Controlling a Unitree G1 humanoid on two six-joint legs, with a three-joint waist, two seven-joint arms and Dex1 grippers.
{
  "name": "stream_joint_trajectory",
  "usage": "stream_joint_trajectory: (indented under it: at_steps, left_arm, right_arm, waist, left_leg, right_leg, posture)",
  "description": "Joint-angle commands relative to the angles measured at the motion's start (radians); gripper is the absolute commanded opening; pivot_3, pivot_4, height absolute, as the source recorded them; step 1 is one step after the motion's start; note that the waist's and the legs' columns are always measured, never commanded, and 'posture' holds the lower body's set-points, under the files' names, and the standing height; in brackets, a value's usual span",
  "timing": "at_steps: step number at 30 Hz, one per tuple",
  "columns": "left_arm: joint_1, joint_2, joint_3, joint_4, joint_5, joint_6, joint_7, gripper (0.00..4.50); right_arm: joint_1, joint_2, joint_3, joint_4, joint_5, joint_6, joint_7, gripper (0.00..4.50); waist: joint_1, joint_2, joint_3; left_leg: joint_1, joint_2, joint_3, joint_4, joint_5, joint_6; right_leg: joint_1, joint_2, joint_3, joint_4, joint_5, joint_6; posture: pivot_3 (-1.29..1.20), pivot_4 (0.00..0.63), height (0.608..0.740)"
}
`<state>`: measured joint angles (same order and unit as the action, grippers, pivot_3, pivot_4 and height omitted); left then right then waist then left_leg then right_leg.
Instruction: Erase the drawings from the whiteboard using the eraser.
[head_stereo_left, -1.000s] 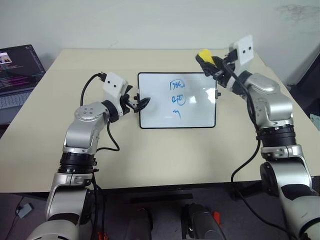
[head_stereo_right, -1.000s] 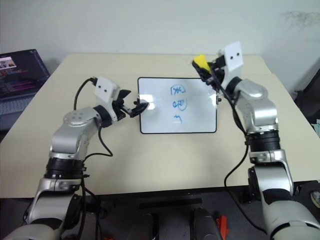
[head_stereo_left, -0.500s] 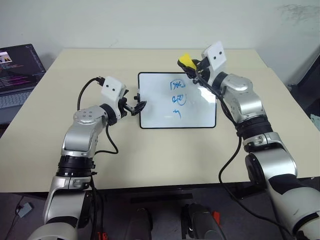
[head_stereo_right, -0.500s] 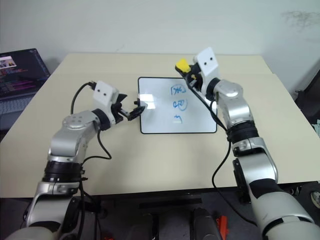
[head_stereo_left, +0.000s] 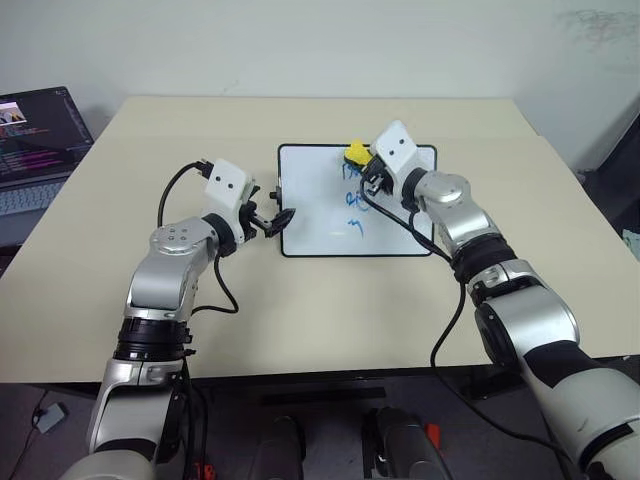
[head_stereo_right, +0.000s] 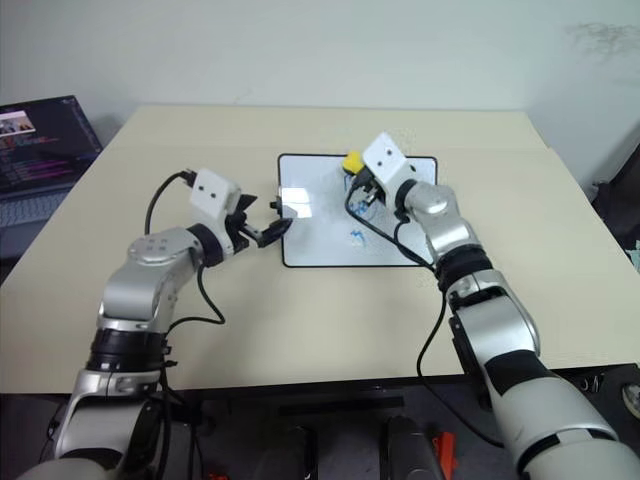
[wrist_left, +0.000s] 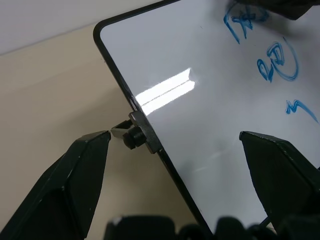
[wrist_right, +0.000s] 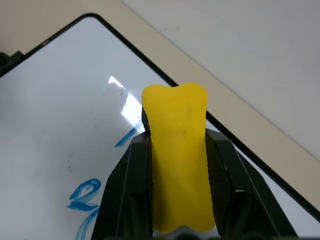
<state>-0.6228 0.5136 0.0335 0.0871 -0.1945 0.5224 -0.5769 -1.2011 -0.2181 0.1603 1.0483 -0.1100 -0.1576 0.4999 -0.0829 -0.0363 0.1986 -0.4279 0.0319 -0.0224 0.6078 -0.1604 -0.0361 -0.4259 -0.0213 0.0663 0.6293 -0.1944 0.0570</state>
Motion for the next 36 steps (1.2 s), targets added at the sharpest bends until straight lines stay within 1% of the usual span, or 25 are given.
stream_joint_trajectory:
  at_steps: [1, 9, 13, 17, 36]
  left_arm:
    - [-0.008, -0.003, 0.005, -0.05, -0.002, -0.002, 0.008, 4.5]
    - [-0.009, -0.016, -0.006, -0.056, -0.002, -0.001, 0.003, 4.5]
    - [-0.01, -0.017, -0.007, -0.055, -0.002, -0.004, 0.0, 4.5]
    - [-0.01, -0.018, -0.008, -0.058, -0.001, -0.002, 0.001, 4.5]
    - [0.007, -0.016, -0.02, -0.106, -0.015, 0.026, -0.013, 4.5]
  right_arm:
    - [-0.057, -0.005, -0.002, 0.005, -0.019, -0.06, 0.009, 1.07]
    - [-0.098, -0.018, 0.017, 0.074, -0.064, -0.111, 0.019, 1.07]
    - [-0.117, -0.037, 0.048, 0.119, -0.125, -0.151, -0.004, 1.06]
    - [-0.132, -0.035, 0.063, 0.141, -0.153, -0.188, -0.016, 1.05]
    - [-0.182, -0.029, 0.088, 0.22, -0.244, -0.213, -0.113, 1.05]
  waist:
    - [0.0, 0.0, 0.0]
    - [0.0, 0.0, 0.0]
    - [0.0, 0.0, 0.0]
    - [0.0, 0.0, 0.0]
    - [-0.002, 0.0, 0.0]
  left_leg:
    - [0.0, 0.0, 0.0, 0.0, 0.0, 0.0]
    - [0.0, 0.0, 0.0, 0.0, 0.0, 0.0]
    - [0.0, 0.0, 0.0, 0.0, 0.0, 0.0]
    - [0.0, 0.0, 0.0, 0.0, 0.0, 0.0]
    - [0.0, 0.0, 0.0, 0.0, 0.0, 0.0]
  right_leg:
    - [0.0, 0.0, 0.0, 0.0, 0.0, 0.0]
    - [0.0, 0.0, 0.0, 0.0, 0.0, 0.0]
    - [0.0, 0.0, 0.0, 0.0, 0.0, 0.0]
    - [0.0, 0.0, 0.0, 0.0, 0.0, -0.001]
    - [0.0, 0.0, 0.0, 0.0, 0.0, -0.001]
  posture:
    - [0.0, 0.15, 0.74]
    - [0.0, 0.15, 0.74]
    - [0.0, 0.15, 0.74]
    - [0.0, 0.15, 0.74]
    - [0.0, 0.15, 0.74]
